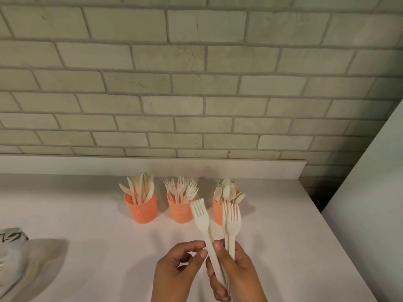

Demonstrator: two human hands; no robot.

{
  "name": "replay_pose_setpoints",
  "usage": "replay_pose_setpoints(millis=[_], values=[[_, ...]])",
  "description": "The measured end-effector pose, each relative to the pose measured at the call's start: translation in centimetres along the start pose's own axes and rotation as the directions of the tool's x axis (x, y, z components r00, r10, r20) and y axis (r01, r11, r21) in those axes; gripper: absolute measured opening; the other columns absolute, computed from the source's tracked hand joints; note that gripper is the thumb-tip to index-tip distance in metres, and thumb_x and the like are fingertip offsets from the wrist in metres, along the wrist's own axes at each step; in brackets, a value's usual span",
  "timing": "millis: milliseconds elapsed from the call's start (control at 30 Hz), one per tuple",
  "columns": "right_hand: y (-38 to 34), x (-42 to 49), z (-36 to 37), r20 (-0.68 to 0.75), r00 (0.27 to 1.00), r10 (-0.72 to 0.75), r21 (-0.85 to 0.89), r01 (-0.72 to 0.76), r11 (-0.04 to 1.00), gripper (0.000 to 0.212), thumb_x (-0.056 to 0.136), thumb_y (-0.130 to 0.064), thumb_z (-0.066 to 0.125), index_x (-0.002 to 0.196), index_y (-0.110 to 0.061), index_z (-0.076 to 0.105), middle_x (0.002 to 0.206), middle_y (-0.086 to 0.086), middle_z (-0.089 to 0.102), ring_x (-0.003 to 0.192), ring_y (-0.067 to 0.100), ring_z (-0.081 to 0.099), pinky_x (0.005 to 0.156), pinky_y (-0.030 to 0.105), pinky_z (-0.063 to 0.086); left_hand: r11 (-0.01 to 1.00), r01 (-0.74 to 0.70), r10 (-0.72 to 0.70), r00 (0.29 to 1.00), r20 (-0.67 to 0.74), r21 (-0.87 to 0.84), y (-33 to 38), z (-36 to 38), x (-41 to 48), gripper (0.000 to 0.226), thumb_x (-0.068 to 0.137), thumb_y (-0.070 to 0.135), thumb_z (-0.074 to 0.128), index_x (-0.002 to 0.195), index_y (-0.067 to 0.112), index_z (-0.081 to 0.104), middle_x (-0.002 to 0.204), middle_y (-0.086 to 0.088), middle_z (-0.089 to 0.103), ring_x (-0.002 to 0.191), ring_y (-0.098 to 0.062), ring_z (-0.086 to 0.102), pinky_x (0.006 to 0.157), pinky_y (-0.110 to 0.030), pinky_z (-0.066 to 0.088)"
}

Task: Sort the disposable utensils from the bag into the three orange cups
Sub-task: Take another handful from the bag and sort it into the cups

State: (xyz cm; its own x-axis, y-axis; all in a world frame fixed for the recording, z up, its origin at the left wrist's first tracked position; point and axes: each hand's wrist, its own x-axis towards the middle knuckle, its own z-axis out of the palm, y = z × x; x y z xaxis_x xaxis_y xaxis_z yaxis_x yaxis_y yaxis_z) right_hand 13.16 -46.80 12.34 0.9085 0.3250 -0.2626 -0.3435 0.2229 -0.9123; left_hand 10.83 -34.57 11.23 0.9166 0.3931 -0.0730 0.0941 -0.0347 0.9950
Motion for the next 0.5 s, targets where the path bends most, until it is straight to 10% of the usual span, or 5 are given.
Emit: replay_pose_setpoints(millis=[167,333,500], values=[[0.5,-0.2,0.4,-0.033,0.999,0.03,-0.097,-0.033,0.995,0.031,0.093,-0.034,0.048,0.096,-0.006,0.058,0.052,0.013,0.055,0.031,0.018,0.037,0.038,0.019,0.028,0.998,0.057,-0.057,0.998,-0.007,-0.031,1.3,0.3,-0.6,0.026,0.076,0.003,0.071,0.074,0.029,0.073,0.071,0.011,0.072,0.054,-0.004,0.058,0.073,-0.037,0.054],[0.5,-1.4,2.0,-0.024,1.0,0.02,-0.044,-0.021,0.999,0.025,0.086,-0.046,0.054,0.102,-0.029,0.065,0.054,0.002,0.062,0.039,0.012,0.052,0.041,0.018,0.031,0.993,0.09,-0.089,0.996,0.028,-0.073,1.9,1.2,-1.9,0.017,0.085,0.009,0.062,0.084,0.021,0.075,0.06,-0.004,0.07,0.047,-0.017,0.06,0.048,-0.016,0.048],[1.6,-2.0,2.2,0.15,0.985,-0.088,0.102,0.073,0.992,0.097,0.034,-0.062,0.086,0.118,-0.023,0.057,0.067,0.015,0.062,0.036,0.017,0.039,0.037,0.017,0.027,0.993,0.078,-0.087,0.992,-0.097,-0.091,2.1,1.5,-2.4,0.021,0.082,0.003,0.065,0.076,0.022,0.074,0.071,0.001,0.074,0.057,-0.009,0.066,0.052,-0.014,0.048]])
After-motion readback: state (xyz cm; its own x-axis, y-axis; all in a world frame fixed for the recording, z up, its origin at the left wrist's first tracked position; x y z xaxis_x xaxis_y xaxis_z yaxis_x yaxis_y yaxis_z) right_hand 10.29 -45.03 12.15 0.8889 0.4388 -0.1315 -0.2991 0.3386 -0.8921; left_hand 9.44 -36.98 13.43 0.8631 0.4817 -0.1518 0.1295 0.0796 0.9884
